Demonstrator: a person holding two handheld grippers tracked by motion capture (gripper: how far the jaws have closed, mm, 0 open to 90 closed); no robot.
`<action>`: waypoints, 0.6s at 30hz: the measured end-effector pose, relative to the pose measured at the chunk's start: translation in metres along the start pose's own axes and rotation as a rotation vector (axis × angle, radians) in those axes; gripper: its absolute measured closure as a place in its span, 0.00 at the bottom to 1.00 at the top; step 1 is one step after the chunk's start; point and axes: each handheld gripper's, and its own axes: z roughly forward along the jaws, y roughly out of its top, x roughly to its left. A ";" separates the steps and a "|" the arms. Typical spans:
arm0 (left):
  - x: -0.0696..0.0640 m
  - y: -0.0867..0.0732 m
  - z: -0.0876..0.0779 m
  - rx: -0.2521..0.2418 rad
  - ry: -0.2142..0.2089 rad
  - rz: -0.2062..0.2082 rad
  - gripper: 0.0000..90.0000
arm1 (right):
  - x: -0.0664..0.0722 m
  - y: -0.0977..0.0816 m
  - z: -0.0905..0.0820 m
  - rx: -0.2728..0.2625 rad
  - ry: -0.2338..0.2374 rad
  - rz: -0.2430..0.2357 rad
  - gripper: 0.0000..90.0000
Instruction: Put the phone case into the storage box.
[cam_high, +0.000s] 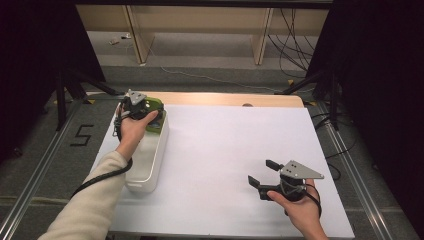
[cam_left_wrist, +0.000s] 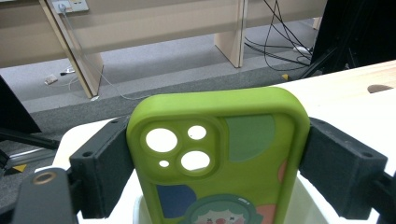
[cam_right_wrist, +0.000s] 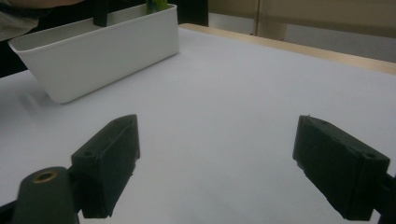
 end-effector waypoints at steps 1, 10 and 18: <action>0.000 0.000 0.000 0.000 0.000 -0.002 0.17 | 0.000 0.000 0.000 0.000 0.000 0.000 0.18; 0.000 0.000 0.002 0.004 0.002 -0.004 0.17 | 0.000 0.000 0.000 0.000 0.001 0.000 0.18; 0.001 -0.001 0.002 0.003 0.000 -0.011 0.17 | 0.000 0.000 0.000 0.002 0.001 0.000 0.18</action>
